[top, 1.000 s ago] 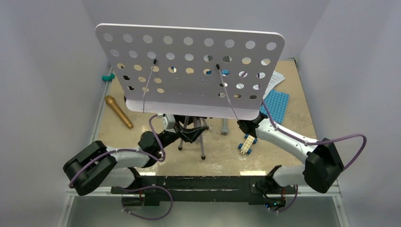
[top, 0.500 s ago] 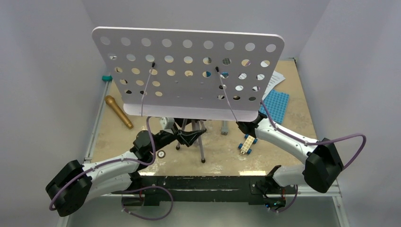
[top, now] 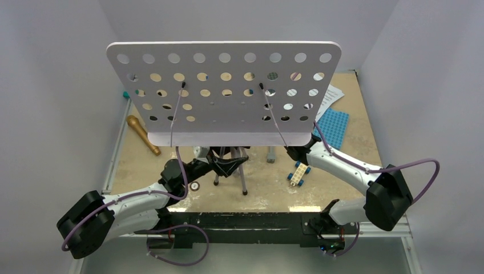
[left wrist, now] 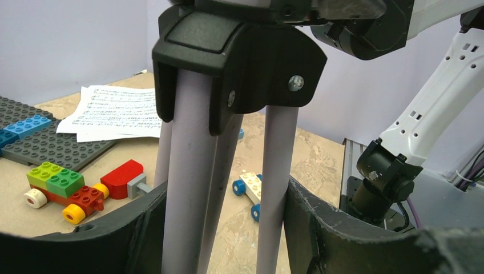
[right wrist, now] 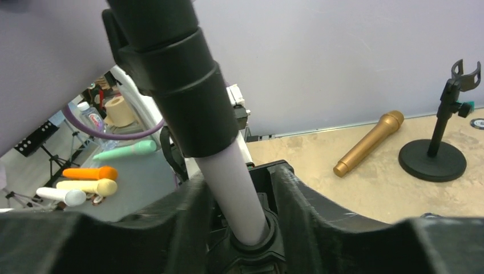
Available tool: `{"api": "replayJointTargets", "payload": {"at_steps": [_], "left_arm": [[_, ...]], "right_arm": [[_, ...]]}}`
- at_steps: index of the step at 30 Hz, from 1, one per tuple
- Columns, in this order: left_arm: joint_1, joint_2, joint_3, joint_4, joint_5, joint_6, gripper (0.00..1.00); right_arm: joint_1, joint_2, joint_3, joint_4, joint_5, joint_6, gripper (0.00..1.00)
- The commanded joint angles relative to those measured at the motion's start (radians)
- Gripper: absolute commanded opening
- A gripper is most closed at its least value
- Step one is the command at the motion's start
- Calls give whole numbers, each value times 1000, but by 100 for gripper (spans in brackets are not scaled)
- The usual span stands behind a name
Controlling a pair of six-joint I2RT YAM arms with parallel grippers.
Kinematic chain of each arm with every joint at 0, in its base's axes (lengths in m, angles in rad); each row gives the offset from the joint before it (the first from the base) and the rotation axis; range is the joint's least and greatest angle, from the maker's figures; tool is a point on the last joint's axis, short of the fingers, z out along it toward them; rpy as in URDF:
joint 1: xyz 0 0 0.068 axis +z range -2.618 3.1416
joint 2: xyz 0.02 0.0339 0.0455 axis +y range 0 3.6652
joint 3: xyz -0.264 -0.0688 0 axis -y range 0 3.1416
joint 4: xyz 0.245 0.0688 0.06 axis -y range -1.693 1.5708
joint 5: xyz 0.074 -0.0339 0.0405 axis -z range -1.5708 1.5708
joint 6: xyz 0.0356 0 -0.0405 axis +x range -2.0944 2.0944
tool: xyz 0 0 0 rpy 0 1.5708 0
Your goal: Pack up the instrument practice props
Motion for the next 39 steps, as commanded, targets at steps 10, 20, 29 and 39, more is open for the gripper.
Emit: {"api": "replayJointTargets", "payload": {"at_steps": [10,20,29,39], "left_arm": [[0,6,-47,-58,-50,-42,53],[-1,6,-53,-61,-59,-40,50],[-4,-1,-83,-51,-113,-88,72],[-4,-64,-103,-11,-154,-125,74]], "right_arm": [[-6,63,119,-7,-20,131,54],[-5,94,144,12,-71,123,0],[-6,38,143,-89,-37,122,0],[-50,16,59,212,74,396,0]]}}
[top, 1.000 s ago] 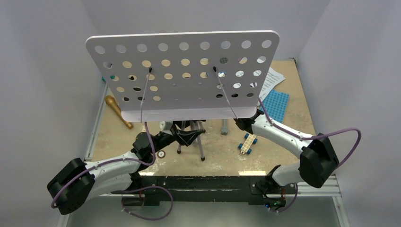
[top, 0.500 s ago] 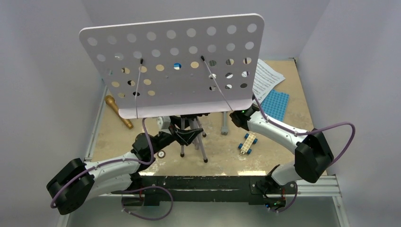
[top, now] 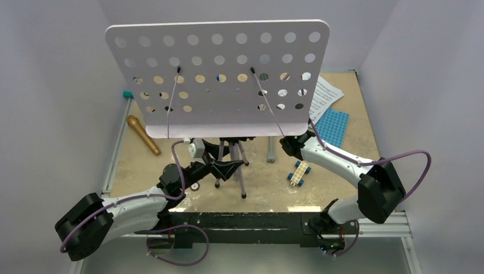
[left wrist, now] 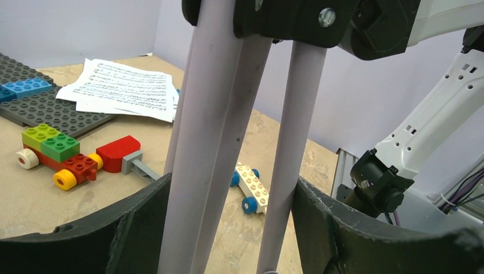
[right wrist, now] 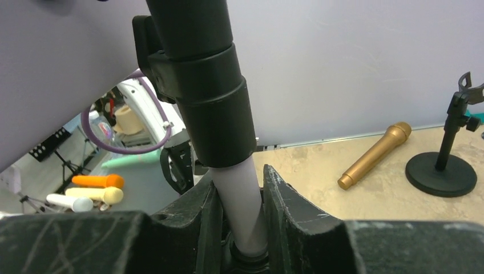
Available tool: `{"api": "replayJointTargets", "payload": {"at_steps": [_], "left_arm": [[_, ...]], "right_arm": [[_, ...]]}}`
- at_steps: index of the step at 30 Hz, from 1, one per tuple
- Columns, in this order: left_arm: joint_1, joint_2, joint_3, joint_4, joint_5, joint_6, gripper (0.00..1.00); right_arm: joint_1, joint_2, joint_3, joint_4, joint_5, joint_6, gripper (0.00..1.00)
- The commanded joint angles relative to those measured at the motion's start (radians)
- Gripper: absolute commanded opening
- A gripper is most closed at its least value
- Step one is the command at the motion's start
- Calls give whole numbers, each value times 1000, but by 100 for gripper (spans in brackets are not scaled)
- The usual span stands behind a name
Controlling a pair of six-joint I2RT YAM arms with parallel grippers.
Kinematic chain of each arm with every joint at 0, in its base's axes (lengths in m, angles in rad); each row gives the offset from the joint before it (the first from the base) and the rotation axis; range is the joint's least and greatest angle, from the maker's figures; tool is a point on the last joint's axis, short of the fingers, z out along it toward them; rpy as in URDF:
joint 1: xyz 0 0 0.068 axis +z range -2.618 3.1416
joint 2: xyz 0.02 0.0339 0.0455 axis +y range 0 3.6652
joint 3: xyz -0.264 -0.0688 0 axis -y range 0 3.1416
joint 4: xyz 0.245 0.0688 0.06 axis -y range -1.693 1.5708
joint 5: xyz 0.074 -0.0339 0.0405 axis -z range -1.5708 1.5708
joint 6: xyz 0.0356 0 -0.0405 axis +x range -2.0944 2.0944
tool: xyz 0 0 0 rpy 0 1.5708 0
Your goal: Pack up the instrument practice props
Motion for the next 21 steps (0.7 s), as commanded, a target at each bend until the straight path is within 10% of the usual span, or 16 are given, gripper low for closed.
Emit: {"api": "replayJointTargets", "payload": {"at_steps": [1,21], "left_arm": [[9,-63,-29,-55,-71,-23,74],[9,35,-24,45,-24,-140,76]], "right_arm": [[-52,-61,-13,170,108,369,0],[-111,-86,-49,270,174,514,0]]}}
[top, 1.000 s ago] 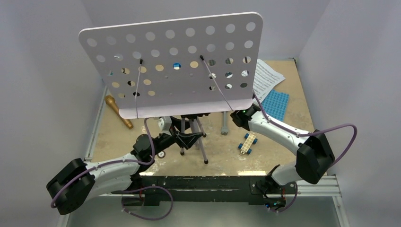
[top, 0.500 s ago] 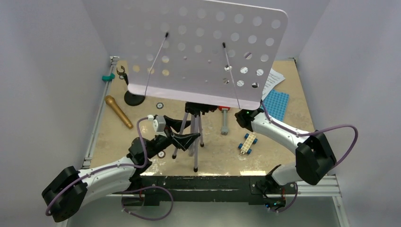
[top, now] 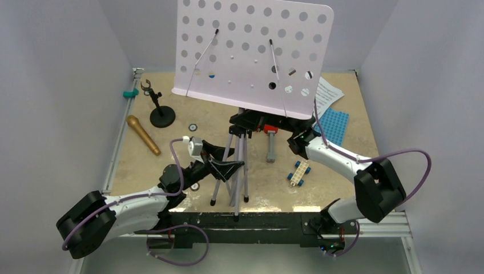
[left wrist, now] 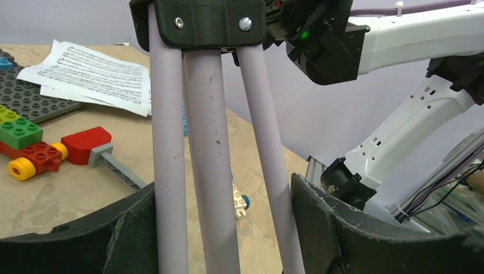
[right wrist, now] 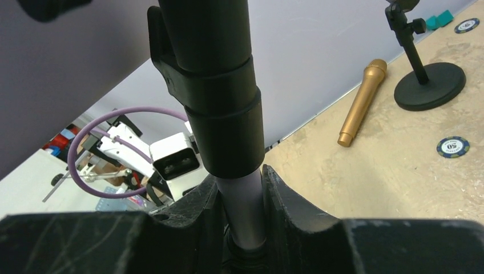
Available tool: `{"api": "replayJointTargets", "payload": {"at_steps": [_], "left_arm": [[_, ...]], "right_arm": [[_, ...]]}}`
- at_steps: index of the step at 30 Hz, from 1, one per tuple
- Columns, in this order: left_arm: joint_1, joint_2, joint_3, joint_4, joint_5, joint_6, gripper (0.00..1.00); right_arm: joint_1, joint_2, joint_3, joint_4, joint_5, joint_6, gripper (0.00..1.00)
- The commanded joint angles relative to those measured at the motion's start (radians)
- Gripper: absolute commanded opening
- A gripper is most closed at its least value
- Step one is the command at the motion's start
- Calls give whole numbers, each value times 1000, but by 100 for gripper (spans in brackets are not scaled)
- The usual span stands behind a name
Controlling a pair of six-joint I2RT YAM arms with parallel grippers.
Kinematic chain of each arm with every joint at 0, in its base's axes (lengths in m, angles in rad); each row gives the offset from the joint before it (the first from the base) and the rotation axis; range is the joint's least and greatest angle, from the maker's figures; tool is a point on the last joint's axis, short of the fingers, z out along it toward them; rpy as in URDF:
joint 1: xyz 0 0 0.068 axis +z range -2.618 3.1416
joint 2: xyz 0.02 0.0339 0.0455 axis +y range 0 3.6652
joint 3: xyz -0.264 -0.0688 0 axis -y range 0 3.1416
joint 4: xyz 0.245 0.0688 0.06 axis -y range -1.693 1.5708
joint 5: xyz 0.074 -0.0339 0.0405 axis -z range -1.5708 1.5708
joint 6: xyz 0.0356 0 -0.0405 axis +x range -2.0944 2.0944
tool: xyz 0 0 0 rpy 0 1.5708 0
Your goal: Pack up the instrument practice props
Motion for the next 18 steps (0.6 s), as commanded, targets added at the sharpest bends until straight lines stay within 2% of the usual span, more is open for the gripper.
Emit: {"api": "replayJointTargets", "payload": {"at_steps": [1,5,18], "left_arm": [[9,25,-16,8,-31,-23,76],[9,13,-32,24,-45,-81,76],[8,75,-46,29,-71,-126,61]], "right_arm": [[6,-79,55,268,33,171,0],[-25,-35,47,320,33,256,0],[-76,155,28,440,-3,425,0]]}}
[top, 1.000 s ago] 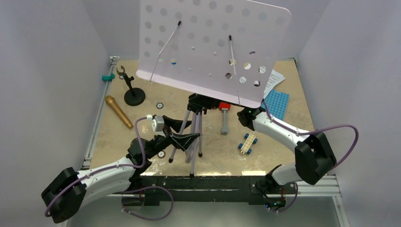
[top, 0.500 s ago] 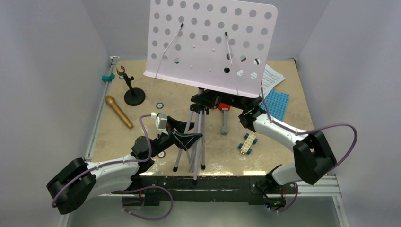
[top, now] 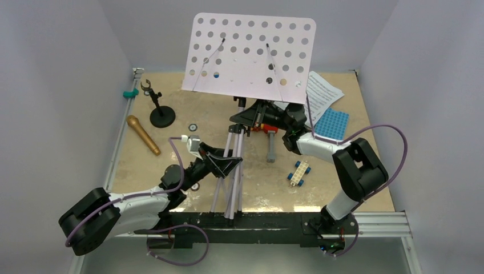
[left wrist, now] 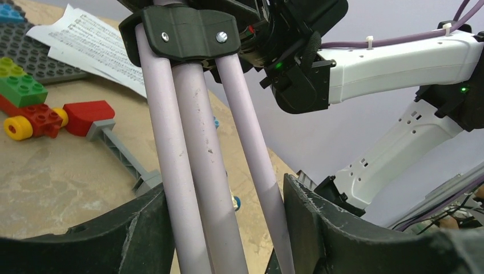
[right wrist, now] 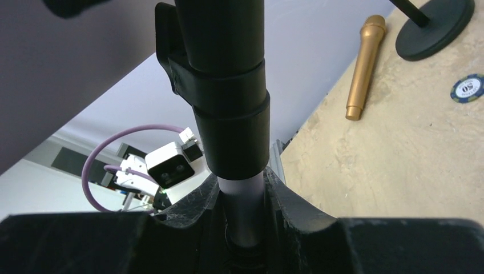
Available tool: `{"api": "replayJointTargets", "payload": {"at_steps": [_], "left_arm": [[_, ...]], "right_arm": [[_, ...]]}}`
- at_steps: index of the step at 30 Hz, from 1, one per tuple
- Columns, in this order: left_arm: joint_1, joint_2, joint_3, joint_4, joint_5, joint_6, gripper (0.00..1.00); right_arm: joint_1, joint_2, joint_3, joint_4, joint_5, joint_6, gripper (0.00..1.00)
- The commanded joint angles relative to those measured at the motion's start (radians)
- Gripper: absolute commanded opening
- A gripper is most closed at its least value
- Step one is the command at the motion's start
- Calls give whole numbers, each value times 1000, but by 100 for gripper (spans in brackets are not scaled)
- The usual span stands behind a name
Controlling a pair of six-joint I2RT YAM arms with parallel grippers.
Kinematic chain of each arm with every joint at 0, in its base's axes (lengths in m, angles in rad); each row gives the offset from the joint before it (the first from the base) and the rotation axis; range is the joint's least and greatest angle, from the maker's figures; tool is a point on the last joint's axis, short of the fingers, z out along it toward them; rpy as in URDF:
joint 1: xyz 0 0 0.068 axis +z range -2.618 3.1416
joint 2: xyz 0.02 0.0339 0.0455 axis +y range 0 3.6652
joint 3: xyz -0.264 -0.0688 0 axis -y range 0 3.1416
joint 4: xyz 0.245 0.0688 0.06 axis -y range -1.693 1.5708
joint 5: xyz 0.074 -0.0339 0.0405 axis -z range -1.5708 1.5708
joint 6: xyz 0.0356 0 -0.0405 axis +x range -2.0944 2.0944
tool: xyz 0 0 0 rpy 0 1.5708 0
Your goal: Pack up the instrument practice props
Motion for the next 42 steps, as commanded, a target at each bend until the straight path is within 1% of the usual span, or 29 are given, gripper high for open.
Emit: {"api": "replayJointTargets", "payload": {"at_steps": [1,4,10,12,13,17,19,23,29,32,36,42], "left_arm": [[6,57,-31,18,-15,19,61],[4,122,-54,99,-28,5,60],[4,295,-56,207,-54,-18,54],[3,368,-61,278,-66,-28,52],[2,423,-65,339,-71,-34,51],[-2,487,-49,346,-78,-39,49],[-2,502,-43,347,-82,-25,49],[-2,521,-38,346,-116,10,49],[-2,576,-36,347,-203,17,49],[-2,617,-22,346,-222,20,49],[-2,675,3,347,-231,19,47],[-2,716,26,347,-232,9,44]], "right_arm": [[-24,-16,37,302,6,158,0],[-27,21,23,305,2,149,0],[-46,114,37,269,-39,118,0],[-59,175,50,271,-77,130,0],[-65,204,52,286,-92,142,0],[-76,275,60,294,-126,146,0],[-77,285,71,256,-135,120,0],[-83,314,108,209,-159,117,0],[-102,363,151,27,-172,90,0],[-110,383,156,-65,-159,64,0],[-118,397,150,-144,-141,26,0],[-125,402,154,-227,-132,-22,0]]}}
